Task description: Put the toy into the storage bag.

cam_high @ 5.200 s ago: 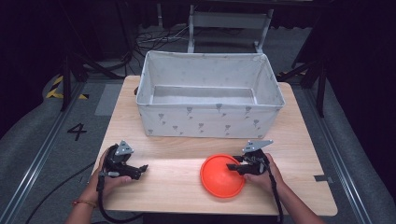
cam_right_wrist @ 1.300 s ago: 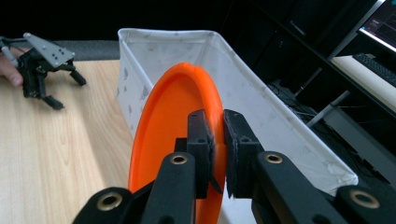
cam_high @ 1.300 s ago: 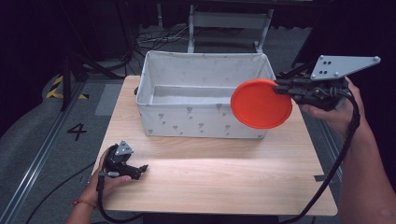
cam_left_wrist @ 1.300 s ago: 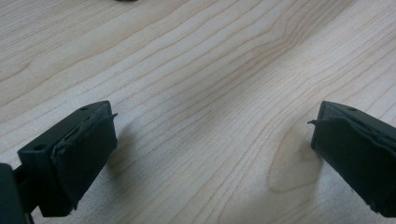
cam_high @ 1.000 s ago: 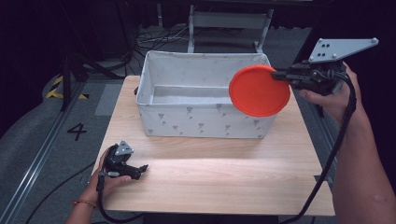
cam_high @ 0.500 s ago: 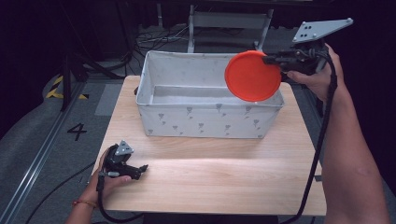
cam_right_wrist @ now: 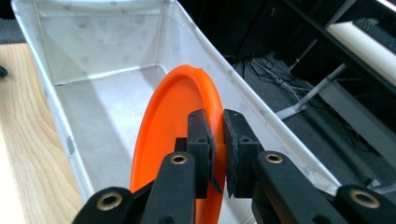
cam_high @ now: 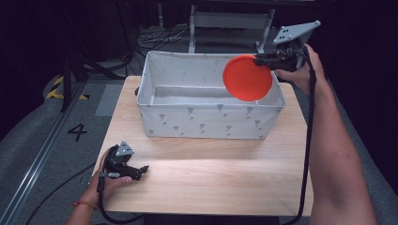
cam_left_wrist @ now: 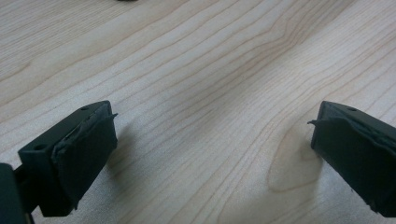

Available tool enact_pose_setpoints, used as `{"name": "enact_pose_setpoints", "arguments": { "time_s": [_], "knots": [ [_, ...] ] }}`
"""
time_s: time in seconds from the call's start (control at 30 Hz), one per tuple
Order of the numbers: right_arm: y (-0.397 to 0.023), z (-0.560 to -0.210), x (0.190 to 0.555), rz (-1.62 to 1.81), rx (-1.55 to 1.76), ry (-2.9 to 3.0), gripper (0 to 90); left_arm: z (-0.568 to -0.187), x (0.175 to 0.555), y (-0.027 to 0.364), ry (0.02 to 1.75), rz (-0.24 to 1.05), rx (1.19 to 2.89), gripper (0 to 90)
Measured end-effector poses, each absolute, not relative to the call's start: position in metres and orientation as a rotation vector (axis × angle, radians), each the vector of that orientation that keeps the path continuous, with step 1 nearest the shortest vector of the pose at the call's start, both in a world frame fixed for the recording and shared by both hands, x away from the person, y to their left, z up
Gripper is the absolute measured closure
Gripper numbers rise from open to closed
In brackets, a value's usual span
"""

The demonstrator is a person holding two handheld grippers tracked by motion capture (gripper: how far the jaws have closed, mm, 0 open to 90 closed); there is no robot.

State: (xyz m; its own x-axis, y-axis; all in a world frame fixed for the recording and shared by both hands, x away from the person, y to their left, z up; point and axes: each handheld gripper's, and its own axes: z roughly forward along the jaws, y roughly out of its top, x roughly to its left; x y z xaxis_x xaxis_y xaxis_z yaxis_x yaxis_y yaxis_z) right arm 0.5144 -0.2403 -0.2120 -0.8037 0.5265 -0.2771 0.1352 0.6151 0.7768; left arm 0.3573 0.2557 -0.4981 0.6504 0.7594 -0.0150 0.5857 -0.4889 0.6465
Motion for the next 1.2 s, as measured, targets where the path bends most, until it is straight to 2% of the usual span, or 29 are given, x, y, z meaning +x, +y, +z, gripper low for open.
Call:
{"name": "enact_pose_setpoints", "arguments": {
  "time_s": [0.7, 1.2],
  "knots": [
    [-0.222, -0.279, 0.535, 0.883, 0.475, 2.562, 82.3, -0.498, 0.356, 0.256, 1.045, 0.361, 2.24, 0.9],
    [-0.224, -0.294, 0.535, 0.645, 0.342, 2.789, 82.1, -0.498, 0.356, 0.256, 1.046, 0.361, 2.24, 0.8]
  ]
}}
